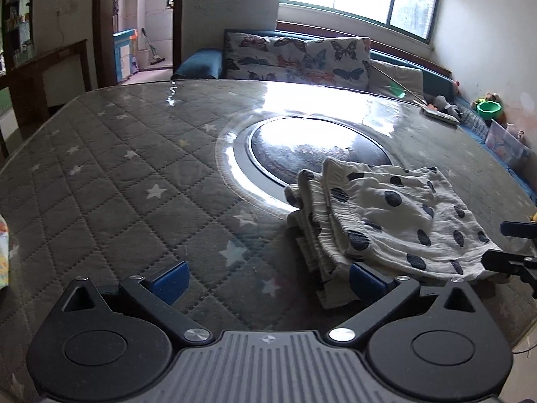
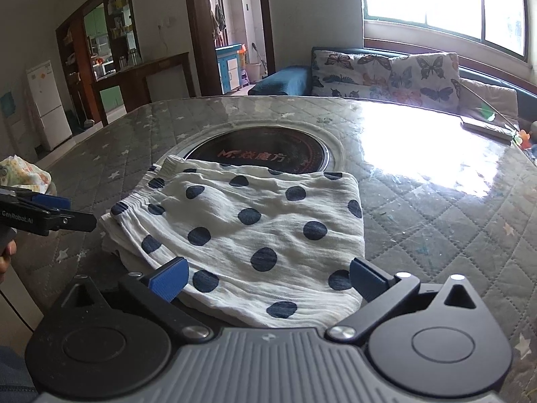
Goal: Fold clothes
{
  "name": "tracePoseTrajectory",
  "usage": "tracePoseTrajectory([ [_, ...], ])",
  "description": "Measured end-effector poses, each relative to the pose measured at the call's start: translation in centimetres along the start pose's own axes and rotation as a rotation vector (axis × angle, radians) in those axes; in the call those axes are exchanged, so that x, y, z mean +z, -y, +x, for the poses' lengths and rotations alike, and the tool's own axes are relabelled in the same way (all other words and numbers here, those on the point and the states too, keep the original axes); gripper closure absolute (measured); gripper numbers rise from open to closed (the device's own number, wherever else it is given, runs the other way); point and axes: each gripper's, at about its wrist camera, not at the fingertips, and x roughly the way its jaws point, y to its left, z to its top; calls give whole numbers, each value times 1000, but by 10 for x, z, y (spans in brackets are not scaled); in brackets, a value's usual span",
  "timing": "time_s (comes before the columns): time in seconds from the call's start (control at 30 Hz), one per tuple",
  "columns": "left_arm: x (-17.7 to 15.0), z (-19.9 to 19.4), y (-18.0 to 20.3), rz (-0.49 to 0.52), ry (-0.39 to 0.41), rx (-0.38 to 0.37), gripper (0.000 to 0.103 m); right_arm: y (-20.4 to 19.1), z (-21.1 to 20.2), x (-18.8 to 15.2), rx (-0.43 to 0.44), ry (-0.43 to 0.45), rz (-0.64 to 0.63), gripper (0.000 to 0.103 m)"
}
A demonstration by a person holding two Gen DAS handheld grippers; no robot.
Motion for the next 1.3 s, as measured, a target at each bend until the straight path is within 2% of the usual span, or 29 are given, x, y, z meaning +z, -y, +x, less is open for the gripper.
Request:
tracePoseTrajectory([
  [0.2,-7,5,-3,-26,-50,46,0,-4,-5,-2,-1,16,6,0],
  [0.43,-15,18,-6,-31,-118,60,0,-6,-9,-4,-6,27,19,0],
  [0.73,-18,22,5,24,-137,100,0,-6,-12,-7,-5,36,37,0],
  [1.3,-18,26,6,16,-138,116,0,-3,-16,-13,-8,45,78,0],
])
